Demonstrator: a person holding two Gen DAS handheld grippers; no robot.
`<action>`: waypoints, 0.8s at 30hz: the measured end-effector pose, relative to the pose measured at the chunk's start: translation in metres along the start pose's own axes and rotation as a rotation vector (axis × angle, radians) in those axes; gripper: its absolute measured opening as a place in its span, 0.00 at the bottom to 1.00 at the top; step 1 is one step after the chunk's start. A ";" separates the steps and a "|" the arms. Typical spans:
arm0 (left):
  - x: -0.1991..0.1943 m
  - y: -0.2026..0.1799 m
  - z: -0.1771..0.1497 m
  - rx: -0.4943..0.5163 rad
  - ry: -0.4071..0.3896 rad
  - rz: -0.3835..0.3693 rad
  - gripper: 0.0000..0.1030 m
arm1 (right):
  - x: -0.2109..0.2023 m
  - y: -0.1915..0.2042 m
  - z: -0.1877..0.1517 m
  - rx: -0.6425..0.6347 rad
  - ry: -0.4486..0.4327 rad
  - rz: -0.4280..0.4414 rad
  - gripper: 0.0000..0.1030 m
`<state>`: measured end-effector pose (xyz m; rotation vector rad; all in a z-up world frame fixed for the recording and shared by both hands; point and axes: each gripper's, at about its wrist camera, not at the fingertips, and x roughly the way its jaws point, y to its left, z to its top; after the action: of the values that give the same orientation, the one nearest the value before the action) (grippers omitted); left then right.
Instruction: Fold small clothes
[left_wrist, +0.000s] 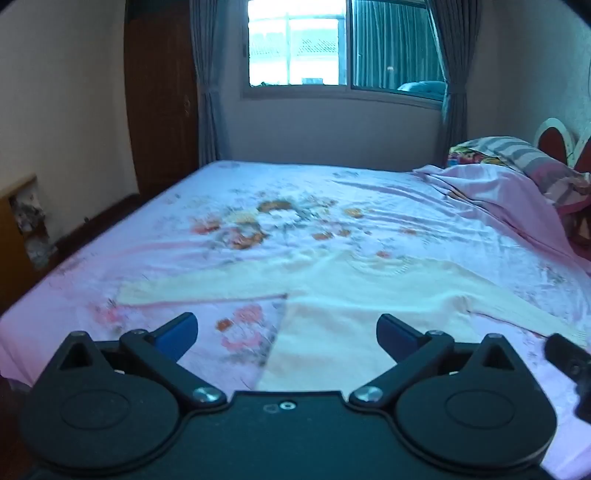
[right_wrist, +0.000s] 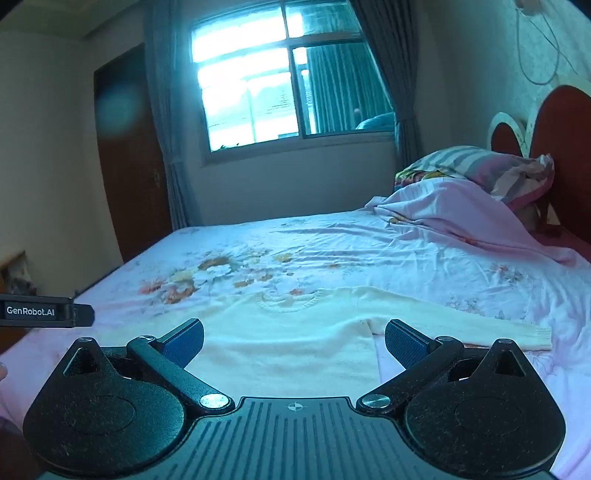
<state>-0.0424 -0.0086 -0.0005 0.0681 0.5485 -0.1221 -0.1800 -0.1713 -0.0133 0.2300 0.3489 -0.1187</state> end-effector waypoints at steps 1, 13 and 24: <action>0.001 0.000 -0.002 -0.004 0.010 -0.007 0.98 | 0.001 -0.001 -0.001 0.000 -0.001 0.001 1.00; -0.001 -0.014 -0.015 0.000 0.048 -0.004 0.99 | 0.010 -0.021 0.005 0.035 0.004 -0.023 1.00; 0.000 -0.027 -0.018 0.038 0.055 0.010 0.99 | 0.010 -0.020 0.005 0.037 -0.008 -0.029 1.00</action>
<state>-0.0554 -0.0336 -0.0167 0.1118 0.6008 -0.1212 -0.1722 -0.1921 -0.0163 0.2608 0.3427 -0.1546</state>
